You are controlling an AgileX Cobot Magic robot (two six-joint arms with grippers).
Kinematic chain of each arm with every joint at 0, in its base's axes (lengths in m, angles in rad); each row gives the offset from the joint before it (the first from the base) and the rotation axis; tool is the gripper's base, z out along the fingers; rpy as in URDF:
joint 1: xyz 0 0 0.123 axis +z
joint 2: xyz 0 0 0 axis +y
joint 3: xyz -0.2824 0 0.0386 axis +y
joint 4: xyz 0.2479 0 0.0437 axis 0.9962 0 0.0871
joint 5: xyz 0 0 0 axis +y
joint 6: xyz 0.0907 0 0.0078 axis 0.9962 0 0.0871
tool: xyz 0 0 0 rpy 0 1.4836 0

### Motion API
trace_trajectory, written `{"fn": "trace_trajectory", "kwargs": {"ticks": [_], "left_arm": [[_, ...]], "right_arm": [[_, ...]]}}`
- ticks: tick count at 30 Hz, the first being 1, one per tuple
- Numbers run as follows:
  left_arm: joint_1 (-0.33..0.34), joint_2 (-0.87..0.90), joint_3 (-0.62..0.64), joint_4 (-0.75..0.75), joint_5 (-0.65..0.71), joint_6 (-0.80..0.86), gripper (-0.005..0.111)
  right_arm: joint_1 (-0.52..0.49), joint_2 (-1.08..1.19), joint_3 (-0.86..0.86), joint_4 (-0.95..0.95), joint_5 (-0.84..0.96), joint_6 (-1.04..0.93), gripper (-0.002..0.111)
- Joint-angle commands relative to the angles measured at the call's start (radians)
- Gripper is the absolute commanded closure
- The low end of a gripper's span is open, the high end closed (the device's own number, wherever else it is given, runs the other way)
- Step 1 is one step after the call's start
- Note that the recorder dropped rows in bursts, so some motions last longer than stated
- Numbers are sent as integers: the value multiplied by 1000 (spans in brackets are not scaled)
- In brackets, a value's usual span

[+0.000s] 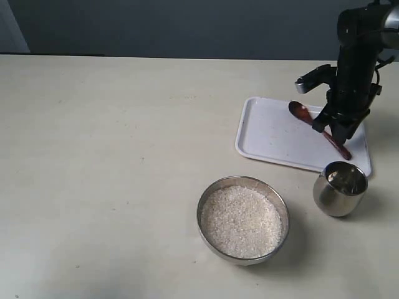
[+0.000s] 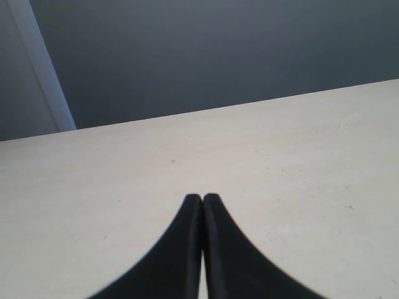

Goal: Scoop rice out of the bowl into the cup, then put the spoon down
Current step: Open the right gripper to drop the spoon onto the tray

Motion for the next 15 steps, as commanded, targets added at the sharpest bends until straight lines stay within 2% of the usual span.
{"fn": "trace_trajectory", "kwargs": {"ticks": [1, 5, 8, 12, 15], "left_arm": [[-5, -5, -3, -3, -3, -5, 106], [-5, -5, -3, -3, -3, -5, 106], [-5, -5, -3, -3, -3, -5, 106], [-5, -5, -3, -3, -3, -5, 106], [-5, -5, -3, -3, -3, -5, 106]], "right_arm": [[-3, -46, -7, -63, 0, 49, 82], [-3, -101, -7, -60, 0, 67, 89], [-3, -172, -7, -39, 0, 72, 107], [-3, -300, -7, 17, 0, 190, 109], [-3, -428, 10, 180, -58, 232, 109]]}}
